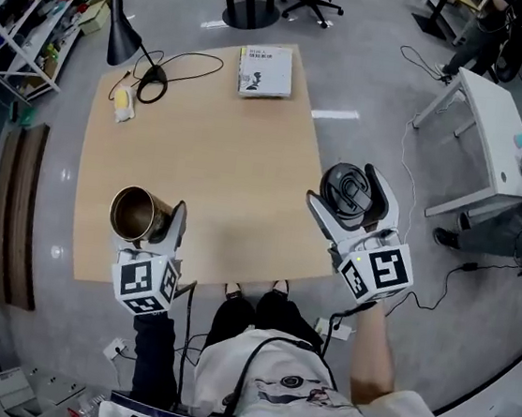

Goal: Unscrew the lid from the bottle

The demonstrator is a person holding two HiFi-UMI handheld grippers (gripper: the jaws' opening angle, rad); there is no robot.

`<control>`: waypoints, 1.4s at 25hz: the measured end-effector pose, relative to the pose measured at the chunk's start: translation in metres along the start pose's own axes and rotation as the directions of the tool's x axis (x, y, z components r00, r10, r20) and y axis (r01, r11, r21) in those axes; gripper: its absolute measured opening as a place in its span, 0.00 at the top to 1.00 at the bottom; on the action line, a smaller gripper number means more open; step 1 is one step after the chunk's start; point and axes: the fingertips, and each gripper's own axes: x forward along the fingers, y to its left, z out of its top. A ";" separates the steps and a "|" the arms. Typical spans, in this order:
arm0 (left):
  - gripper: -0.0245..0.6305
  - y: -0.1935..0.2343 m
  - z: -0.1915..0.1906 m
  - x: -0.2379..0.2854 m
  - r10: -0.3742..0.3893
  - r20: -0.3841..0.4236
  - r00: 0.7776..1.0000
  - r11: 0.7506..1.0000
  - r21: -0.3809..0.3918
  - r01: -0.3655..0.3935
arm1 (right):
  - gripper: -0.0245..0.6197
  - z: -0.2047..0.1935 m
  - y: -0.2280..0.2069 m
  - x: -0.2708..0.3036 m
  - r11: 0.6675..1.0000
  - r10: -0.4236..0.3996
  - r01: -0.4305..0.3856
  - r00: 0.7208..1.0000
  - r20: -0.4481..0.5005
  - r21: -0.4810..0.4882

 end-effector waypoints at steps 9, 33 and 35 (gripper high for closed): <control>0.31 -0.029 0.016 -0.047 -0.193 0.066 0.979 0.981 0.023 0.192 | 0.22 0.017 0.061 -0.037 0.995 -0.077 0.078 0.997 0.020 -0.064; 0.31 -0.025 0.027 -0.109 -0.194 0.079 0.978 0.981 0.024 0.193 | 0.22 0.029 0.121 -0.068 0.995 -0.057 0.060 0.998 0.031 -0.082; 0.31 -0.030 0.029 -0.105 -0.188 0.075 0.979 0.982 0.036 0.186 | 0.22 0.031 0.117 -0.069 0.995 -0.053 0.056 0.998 0.034 -0.088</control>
